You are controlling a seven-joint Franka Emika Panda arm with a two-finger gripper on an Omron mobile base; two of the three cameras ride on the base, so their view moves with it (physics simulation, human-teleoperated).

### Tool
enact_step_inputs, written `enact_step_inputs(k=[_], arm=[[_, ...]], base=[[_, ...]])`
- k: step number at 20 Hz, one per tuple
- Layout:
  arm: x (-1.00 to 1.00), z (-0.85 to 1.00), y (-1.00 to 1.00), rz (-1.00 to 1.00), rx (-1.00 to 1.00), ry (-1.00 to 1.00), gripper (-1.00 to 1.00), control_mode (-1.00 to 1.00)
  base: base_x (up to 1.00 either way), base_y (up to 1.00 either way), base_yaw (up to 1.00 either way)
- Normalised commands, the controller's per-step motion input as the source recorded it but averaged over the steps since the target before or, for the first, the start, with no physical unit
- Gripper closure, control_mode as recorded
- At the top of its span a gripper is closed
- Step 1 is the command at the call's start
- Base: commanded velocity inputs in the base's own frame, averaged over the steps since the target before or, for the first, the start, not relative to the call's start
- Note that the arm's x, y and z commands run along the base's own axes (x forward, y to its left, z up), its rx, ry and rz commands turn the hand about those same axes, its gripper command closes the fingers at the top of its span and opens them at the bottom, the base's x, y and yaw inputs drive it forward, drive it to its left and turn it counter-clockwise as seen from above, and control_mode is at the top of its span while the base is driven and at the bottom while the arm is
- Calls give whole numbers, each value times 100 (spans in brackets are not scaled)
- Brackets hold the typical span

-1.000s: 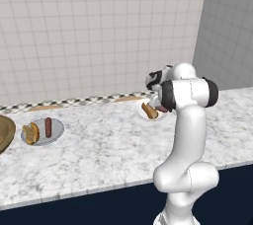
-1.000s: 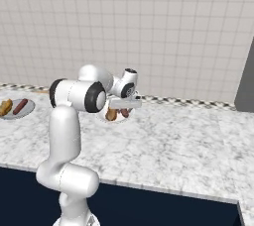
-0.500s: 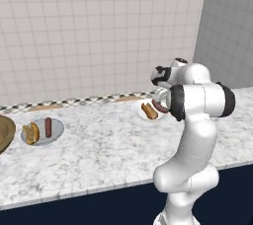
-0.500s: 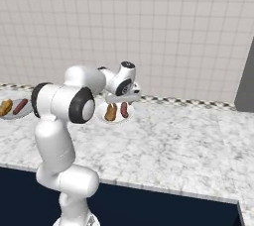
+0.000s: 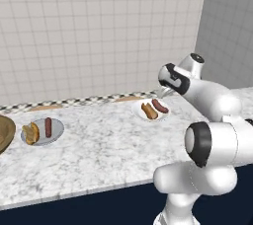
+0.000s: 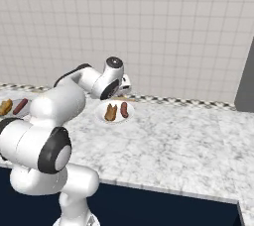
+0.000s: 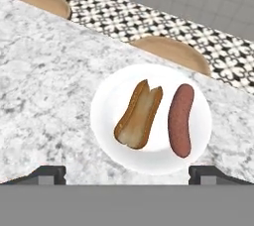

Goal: Place one bun and one sausage from the bowl on each plate.

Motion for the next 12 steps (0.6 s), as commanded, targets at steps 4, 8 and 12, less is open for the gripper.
enact_step_inputs(k=[4,8,12], arm=[[-34,80,24,0,2,-21,-100,-100],[-51,99,8,0,1,-25,-100,-100],[-51,82,7,0,1,-19,-100,-100]], base=[[0,0,0],[0,0,0],[0,0,0]])
